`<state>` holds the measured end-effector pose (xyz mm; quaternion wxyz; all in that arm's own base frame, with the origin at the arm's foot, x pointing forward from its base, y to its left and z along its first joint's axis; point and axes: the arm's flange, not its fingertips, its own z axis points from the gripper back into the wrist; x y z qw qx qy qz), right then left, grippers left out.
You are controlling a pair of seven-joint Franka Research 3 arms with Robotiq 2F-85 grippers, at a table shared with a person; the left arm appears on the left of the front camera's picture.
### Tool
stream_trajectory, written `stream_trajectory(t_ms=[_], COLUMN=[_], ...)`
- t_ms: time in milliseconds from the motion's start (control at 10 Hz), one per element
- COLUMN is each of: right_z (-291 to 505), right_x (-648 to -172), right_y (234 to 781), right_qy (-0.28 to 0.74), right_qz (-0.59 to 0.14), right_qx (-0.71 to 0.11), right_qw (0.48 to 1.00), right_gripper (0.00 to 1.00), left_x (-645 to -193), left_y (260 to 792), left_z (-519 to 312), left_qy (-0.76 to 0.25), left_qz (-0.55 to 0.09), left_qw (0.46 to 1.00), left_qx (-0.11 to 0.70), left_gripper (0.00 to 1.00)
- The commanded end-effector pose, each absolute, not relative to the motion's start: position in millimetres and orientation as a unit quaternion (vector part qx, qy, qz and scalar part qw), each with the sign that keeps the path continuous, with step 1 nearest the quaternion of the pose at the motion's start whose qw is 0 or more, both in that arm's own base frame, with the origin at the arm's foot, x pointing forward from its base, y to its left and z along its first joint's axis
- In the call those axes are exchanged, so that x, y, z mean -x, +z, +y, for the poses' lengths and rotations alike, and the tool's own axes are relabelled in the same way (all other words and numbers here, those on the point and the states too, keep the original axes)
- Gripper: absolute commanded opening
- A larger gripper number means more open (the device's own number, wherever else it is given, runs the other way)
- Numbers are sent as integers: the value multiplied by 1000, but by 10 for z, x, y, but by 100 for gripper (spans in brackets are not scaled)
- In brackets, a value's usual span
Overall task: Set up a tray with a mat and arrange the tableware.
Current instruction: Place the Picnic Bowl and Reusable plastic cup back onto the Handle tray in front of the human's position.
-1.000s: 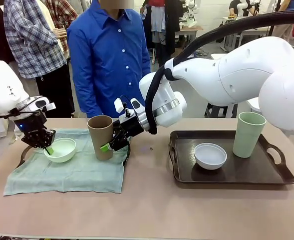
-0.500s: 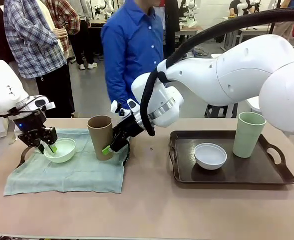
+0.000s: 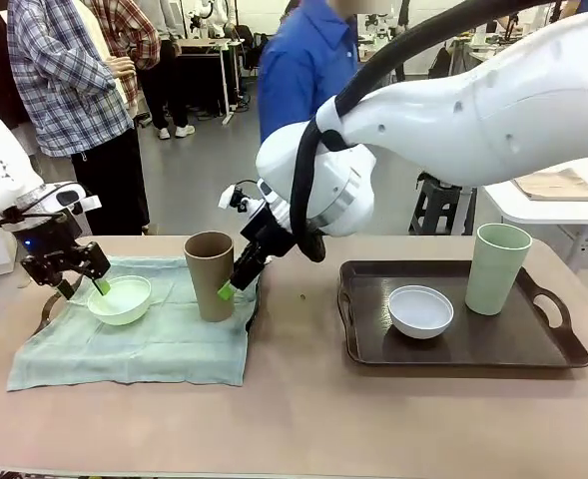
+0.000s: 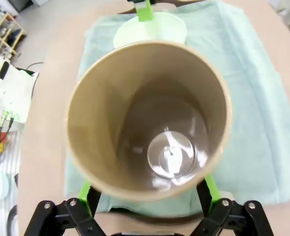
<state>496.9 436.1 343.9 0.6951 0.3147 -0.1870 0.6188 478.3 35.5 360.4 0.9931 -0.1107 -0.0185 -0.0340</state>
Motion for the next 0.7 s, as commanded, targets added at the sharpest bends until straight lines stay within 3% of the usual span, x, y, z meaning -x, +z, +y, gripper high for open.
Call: stream_trajectory(t_ms=[0,400,600], right_z=[4038,3729,3729], right_x=[-4749,-4477,-4312], right_y=[3605,4000,4439], right_qy=[586,466,390], right_qz=[-187,-143,-106], right_qx=[-273,-233,-228], right_qw=[740,842,886], right_gripper=[100,100,100], left_x=[-4668,-4499,-4396], left_y=[3689,4032,4352], left_z=[444,321,133], left_qy=[-48,-85,-126], left_qz=[-28,-27,-29], left_qw=[990,988,988], left_qx=[128,124,80], left_gripper=[100,100,100])
